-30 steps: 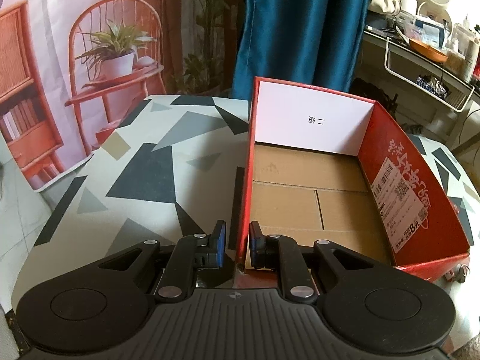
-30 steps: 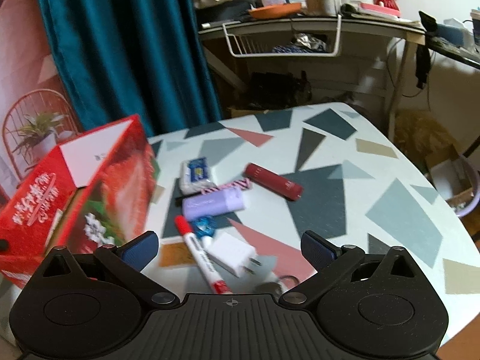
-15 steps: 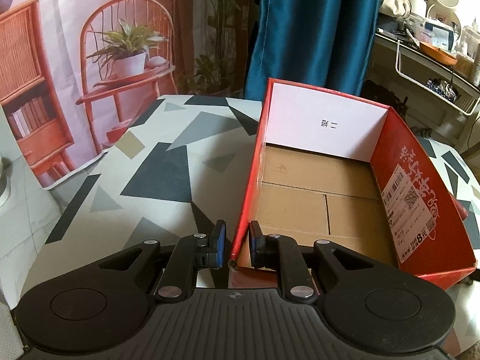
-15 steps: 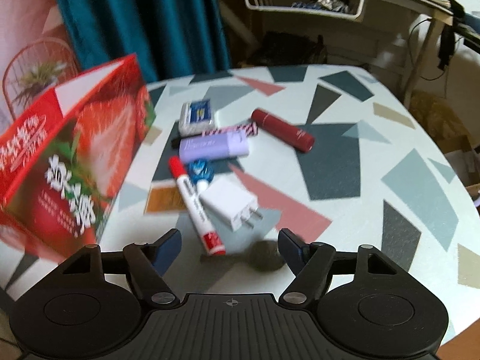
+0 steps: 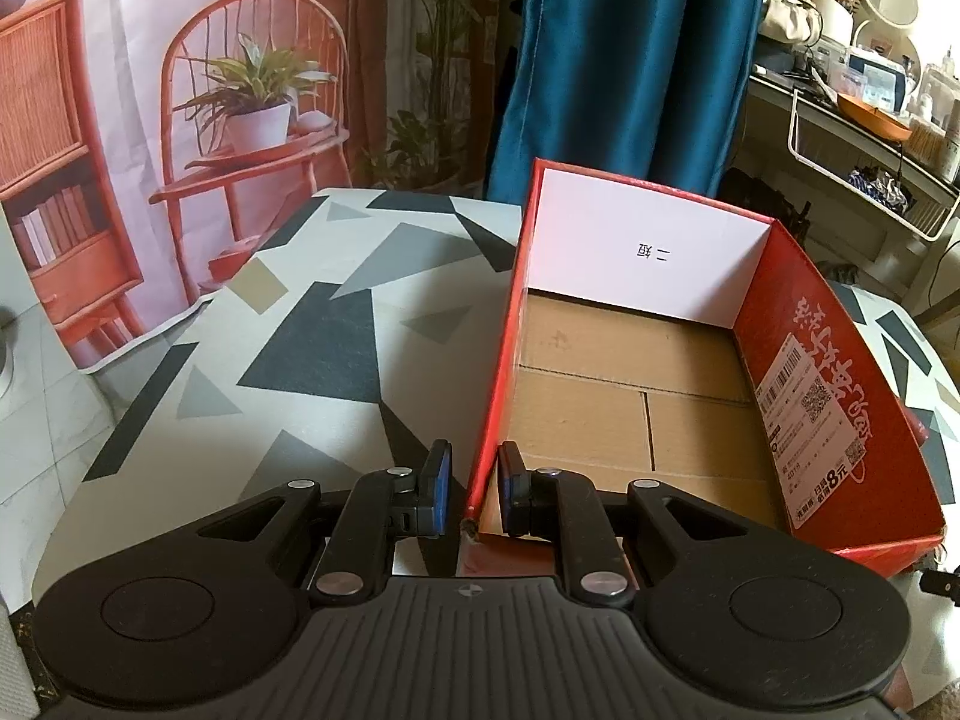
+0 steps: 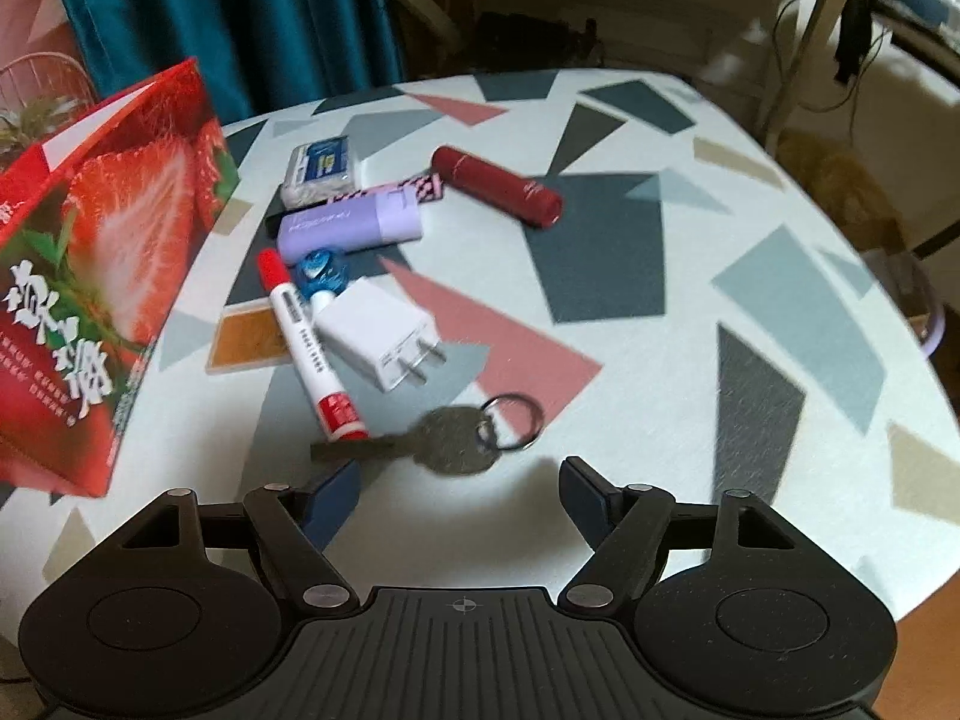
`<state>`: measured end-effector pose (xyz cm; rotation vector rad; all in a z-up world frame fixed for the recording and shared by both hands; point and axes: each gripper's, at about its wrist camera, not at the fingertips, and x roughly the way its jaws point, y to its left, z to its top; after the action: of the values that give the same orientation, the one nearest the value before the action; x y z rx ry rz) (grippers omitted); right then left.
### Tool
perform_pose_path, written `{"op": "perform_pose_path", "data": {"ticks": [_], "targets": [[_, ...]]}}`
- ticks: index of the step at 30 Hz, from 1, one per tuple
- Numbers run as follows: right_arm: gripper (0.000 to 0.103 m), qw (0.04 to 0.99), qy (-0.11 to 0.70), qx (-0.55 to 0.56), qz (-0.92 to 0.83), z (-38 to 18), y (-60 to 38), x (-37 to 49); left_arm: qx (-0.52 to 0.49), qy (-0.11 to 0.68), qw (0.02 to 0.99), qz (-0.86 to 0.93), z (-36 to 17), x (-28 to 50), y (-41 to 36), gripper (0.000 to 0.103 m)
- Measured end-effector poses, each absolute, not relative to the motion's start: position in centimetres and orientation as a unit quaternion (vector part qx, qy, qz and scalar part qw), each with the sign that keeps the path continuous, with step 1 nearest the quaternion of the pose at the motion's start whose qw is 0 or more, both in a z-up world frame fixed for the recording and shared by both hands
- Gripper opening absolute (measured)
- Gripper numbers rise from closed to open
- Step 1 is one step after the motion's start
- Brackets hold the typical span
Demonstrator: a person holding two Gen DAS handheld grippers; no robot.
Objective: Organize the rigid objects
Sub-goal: 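Close the right tool on the silver key and lift it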
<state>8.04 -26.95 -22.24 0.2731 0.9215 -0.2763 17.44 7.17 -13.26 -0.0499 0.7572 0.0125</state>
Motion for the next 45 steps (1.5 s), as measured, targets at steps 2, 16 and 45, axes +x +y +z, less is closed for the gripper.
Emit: {"op": "perform_pose_path", "data": {"ticks": [2, 16, 45], "targets": [[0.085, 0.880, 0.439, 0.132, -0.126, -22.3, -26.8, 8.1, -0.024, 0.371, 0.928, 0.006, -13.3, 17.5, 7.2, 0.017], [0.090, 0.899, 0.417, 0.096, -0.098, -23.5, -26.5, 9.2, -0.027, 0.371, 0.928, 0.009, -13.4, 17.5, 7.4, 0.020], [0.026, 0.912, 0.392, 0.071, -0.095, -22.6, -26.2, 10.1, -0.023, 0.374, 0.927, 0.014, -13.3, 17.3, 7.2, 0.020]]}}
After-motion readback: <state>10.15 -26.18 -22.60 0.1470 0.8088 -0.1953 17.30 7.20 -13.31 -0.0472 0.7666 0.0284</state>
